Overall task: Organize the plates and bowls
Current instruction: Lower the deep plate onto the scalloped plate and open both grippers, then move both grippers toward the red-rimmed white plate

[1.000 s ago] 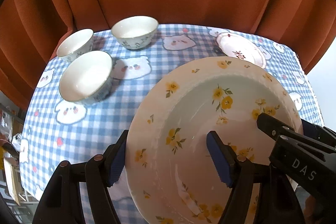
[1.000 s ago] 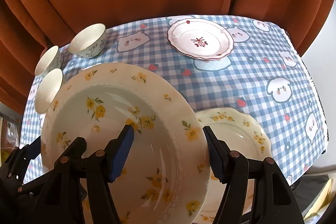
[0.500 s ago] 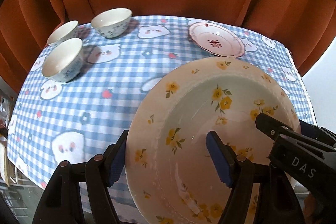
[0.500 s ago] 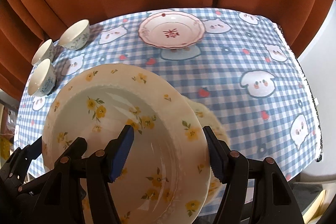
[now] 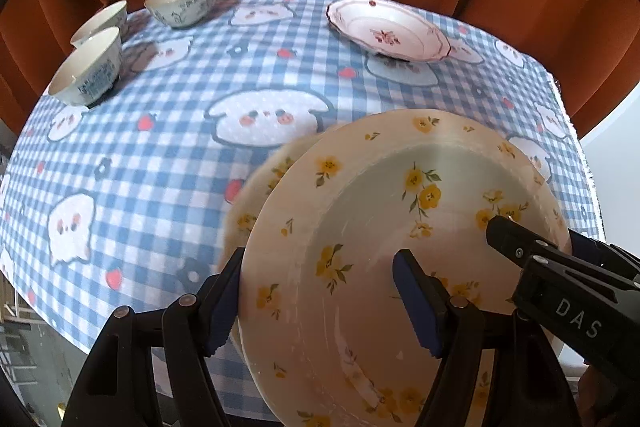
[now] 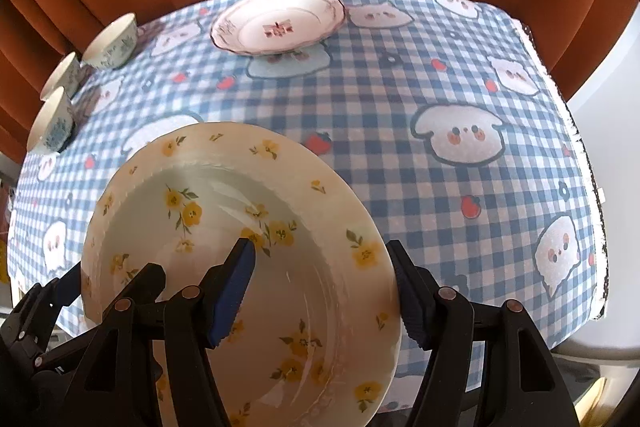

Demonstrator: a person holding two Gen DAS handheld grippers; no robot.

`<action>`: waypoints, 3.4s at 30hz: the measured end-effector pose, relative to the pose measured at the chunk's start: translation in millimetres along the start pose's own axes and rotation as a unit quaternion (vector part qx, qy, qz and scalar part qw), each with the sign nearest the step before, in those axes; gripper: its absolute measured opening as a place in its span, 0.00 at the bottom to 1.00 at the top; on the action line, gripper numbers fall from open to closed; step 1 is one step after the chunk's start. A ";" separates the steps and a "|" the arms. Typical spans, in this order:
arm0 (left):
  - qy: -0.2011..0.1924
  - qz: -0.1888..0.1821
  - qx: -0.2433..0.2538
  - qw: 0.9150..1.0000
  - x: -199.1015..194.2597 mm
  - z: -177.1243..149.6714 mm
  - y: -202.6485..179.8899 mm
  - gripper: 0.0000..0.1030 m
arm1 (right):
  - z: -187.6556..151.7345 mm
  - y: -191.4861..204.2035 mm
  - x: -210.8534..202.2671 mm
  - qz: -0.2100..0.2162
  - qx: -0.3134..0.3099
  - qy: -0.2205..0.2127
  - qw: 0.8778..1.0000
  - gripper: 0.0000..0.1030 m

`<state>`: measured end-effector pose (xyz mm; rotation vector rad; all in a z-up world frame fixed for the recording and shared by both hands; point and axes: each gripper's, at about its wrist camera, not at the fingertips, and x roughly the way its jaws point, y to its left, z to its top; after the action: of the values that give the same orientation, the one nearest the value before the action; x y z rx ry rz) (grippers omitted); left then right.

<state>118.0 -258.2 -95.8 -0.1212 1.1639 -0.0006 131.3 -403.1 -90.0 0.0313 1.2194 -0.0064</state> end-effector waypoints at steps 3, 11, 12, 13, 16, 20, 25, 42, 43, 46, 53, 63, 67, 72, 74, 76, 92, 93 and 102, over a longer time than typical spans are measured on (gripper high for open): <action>0.012 0.000 -0.007 1.000 10.7 -3.0 -2.1 0.71 | -0.5 -4.6 9.2 -0.001 -0.008 0.009 1.000 0.67; 0.029 0.011 -0.012 0.999 29.5 -4.9 -6.2 0.71 | 1.8 -9.7 29.6 -0.001 -0.022 0.027 0.999 0.67; 0.032 0.012 -0.013 0.999 31.2 -4.2 -6.0 0.71 | 2.7 -8.8 30.9 -0.002 -0.023 0.027 0.999 0.67; 0.033 0.012 -0.013 0.999 33.1 -3.3 -6.0 0.71 | 3.5 -8.5 32.5 -0.003 -0.024 0.027 0.999 0.67; 0.032 0.015 -0.012 0.999 35.9 -1.7 -5.5 0.70 | 6.1 -7.1 36.3 -0.004 -0.026 0.026 0.999 0.67; 0.026 0.020 -0.006 0.999 37.0 0.3 -6.4 0.71 | 7.4 -6.4 39.4 -0.008 -0.023 0.025 0.999 0.67; 0.025 0.027 -0.004 0.999 37.4 0.7 -7.6 0.72 | 6.8 -5.5 40.8 -0.013 -0.020 0.020 1.000 0.67; 0.021 0.065 0.013 0.998 35.5 -5.2 -10.6 0.74 | -21.7 -26.5 16.7 0.014 0.007 0.020 1.000 0.37; 0.021 0.066 0.013 0.998 34.0 -5.9 -9.7 0.74 | -21.6 -25.2 17.3 0.013 0.004 0.019 1.000 0.37; 0.018 0.073 0.010 0.997 27.3 -7.7 -5.3 0.74 | -18.5 -22.2 21.7 0.020 -0.003 0.023 1.000 0.37; 0.008 0.090 -0.006 0.996 16.4 -6.4 2.1 0.74 | -7.9 -8.8 33.6 0.041 -0.027 0.029 0.998 0.37; 0.006 0.092 -0.015 0.996 13.2 -10.4 2.9 0.75 | -9.1 -4.6 39.3 0.045 -0.032 0.030 0.998 0.40; 0.011 0.082 -0.004 0.997 12.2 -10.7 4.0 0.76 | -10.7 -1.4 34.9 0.028 -0.022 0.028 0.999 0.40; 0.006 0.058 0.021 0.998 8.4 -5.4 7.4 0.79 | -11.7 3.8 23.7 0.013 -0.009 0.017 1.000 0.50; 0.003 0.051 0.031 0.998 4.1 -1.6 9.9 0.80 | -11.6 7.7 16.3 0.007 -0.002 0.009 1.000 0.57; -0.003 0.033 0.041 0.999 -2.5 4.2 13.9 0.82 | -9.6 12.7 6.8 0.006 0.005 -0.002 1.000 0.59; -0.069 -0.002 0.094 0.993 -28.5 98.0 35.5 0.82 | 62.3 64.7 -37.8 -0.035 0.043 -0.092 0.994 0.64; -0.073 -0.002 0.095 0.993 -28.4 106.5 34.3 0.82 | 70.8 64.8 -38.8 -0.038 0.044 -0.097 0.994 0.64; -0.099 0.016 0.095 0.990 -3.5 173.8 12.7 0.82 | 141.6 44.2 -22.5 -0.037 0.047 -0.112 0.992 0.65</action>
<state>275.0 -228.8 -26.1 0.0642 0.9622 -0.0702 257.4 -363.1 -19.3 0.0660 0.9944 -0.1283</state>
